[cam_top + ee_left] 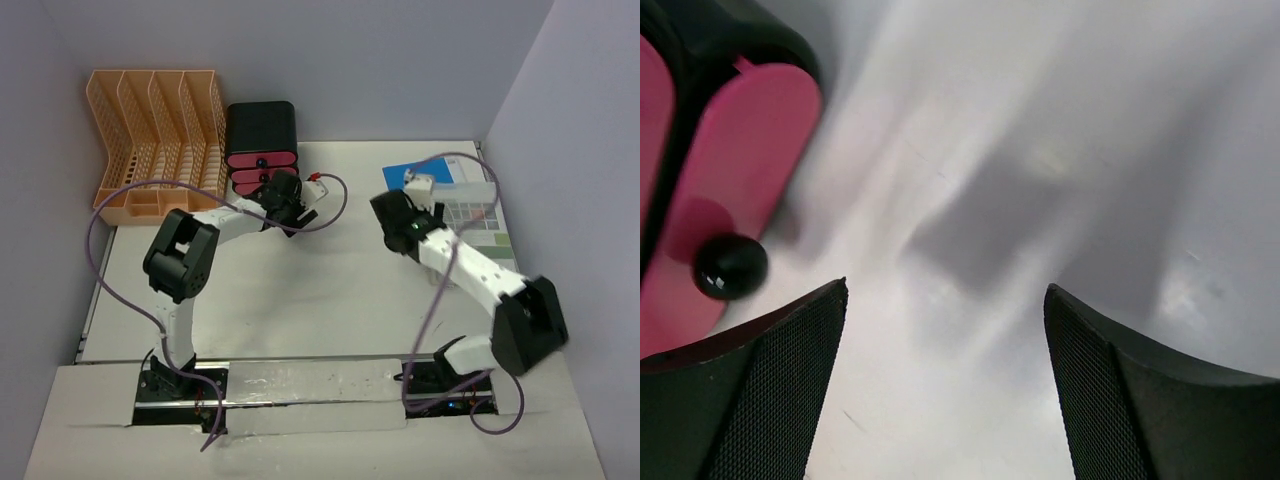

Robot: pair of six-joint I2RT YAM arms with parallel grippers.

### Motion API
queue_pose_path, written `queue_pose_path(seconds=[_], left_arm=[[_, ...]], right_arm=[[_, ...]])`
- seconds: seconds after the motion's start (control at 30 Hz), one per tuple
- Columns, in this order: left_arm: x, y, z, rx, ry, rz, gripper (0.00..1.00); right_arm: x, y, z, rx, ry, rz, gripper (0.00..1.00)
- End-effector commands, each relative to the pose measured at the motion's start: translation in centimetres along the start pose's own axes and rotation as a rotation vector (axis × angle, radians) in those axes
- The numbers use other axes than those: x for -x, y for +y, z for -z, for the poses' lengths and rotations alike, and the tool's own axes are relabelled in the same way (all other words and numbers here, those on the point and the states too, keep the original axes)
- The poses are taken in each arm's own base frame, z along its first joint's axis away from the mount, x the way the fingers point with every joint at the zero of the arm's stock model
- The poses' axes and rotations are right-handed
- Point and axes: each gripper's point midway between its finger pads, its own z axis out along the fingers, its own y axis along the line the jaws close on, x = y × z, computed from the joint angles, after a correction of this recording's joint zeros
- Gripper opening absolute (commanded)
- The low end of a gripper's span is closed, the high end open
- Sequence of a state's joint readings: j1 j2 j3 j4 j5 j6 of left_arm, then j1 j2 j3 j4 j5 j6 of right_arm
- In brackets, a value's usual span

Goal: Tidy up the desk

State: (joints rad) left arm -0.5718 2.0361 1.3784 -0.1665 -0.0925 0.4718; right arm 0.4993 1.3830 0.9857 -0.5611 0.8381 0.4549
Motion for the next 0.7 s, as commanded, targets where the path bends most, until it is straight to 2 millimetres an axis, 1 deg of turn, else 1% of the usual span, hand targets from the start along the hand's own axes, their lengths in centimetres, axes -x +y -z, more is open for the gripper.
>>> queue_pose_path(seconds=[0.0,0.03,0.07,0.1,0.13,0.17,0.27,0.33,0.4,0.43,0.47,0.53,0.67], left_arm=[[3.2,-1.2,4.8,-0.098,-0.100,0.069,0.84],[3.0,-1.6,5.4,-0.113,-0.095,0.072,0.84],[2.8,-1.6,6.5,-0.115,-0.104,0.078,0.84],[2.8,-1.6,7.3,-0.113,-0.113,0.078,0.85],[2.7,-1.6,7.7,-0.114,-0.115,0.077,0.85],[2.7,-1.6,8.0,-0.117,-0.117,0.079,0.85],[3.0,-1.8,9.2,-0.129,-0.135,0.090,0.84],[3.1,-2.1,9.9,-0.146,-0.149,0.100,0.84],[3.1,-2.4,10.2,-0.160,-0.161,0.102,0.84],[3.1,-2.5,10.4,-0.164,-0.167,0.101,0.84],[3.1,-2.5,10.5,-0.165,-0.170,0.100,0.84],[3.2,-2.5,10.8,-0.163,-0.178,0.100,0.84],[3.3,-2.2,11.0,-0.149,-0.178,0.097,0.84]], right_arm=[[-1.0,-3.9,-0.5,-0.288,0.169,0.348,0.83],[-1.5,-3.7,-0.8,-0.297,0.201,0.392,0.83],[-2.8,-3.3,-1.6,-0.303,0.254,0.483,0.83],[-4.3,-2.6,-2.2,-0.267,0.302,0.531,0.83],[-5.5,-1.8,-2.7,-0.235,0.339,0.550,0.83],[-6.3,-1.5,-3.0,-0.226,0.364,0.564,0.83],[-7.6,-2.4,-3.6,-0.284,0.402,0.599,0.83],[-8.6,-3.6,-3.9,-0.327,0.425,0.624,0.84],[-9.1,-4.6,-4.7,-0.355,0.425,0.608,0.84],[-9.7,-5.2,-5.0,-0.368,0.435,0.615,0.84],[-9.8,-5.4,-5.5,-0.373,0.434,0.607,0.84],[-10.6,-5.7,-6.6,-0.379,0.447,0.619,0.84],[-11.7,-5.7,-9.0,-0.398,0.470,0.657,0.85]])
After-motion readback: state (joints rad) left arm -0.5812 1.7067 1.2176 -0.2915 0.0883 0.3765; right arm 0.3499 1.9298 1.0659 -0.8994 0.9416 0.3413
